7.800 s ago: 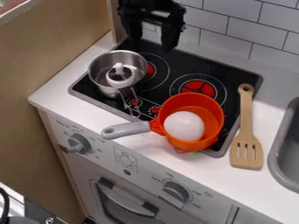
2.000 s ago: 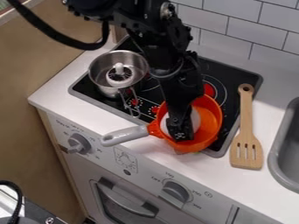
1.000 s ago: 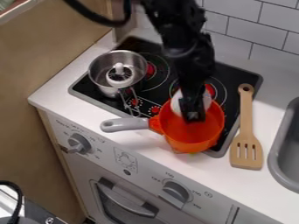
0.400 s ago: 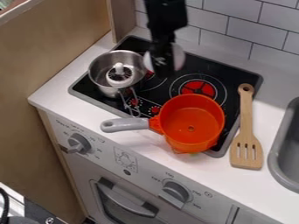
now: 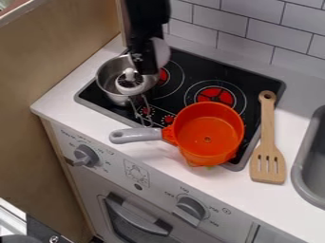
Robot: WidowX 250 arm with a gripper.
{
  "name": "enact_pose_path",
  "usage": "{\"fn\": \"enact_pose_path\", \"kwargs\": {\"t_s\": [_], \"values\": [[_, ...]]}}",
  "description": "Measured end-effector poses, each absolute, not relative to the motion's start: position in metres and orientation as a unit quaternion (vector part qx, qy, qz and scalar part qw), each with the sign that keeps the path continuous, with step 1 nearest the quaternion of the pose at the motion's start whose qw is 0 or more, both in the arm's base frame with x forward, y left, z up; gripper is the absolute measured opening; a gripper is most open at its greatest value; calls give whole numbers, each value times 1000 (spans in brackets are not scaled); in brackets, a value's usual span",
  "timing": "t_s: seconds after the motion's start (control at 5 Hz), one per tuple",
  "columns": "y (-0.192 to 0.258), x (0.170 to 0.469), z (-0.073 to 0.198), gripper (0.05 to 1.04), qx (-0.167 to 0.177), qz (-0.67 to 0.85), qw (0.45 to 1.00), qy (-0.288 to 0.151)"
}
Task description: Put the red object in the pot on the left burner
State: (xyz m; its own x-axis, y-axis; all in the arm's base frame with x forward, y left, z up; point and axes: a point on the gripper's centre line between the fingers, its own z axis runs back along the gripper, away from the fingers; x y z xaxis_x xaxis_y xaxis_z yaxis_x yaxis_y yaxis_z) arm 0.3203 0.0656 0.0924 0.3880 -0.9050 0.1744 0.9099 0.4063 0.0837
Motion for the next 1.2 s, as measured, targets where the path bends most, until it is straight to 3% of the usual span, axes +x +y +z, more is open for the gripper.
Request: {"fn": "enact_pose_path", "kwargs": {"t_s": [0.8, 1.2], "values": [[115, 328, 69, 859, 12, -573, 807, -140], [115, 328, 64, 859, 7, -573, 807, -145]]}}
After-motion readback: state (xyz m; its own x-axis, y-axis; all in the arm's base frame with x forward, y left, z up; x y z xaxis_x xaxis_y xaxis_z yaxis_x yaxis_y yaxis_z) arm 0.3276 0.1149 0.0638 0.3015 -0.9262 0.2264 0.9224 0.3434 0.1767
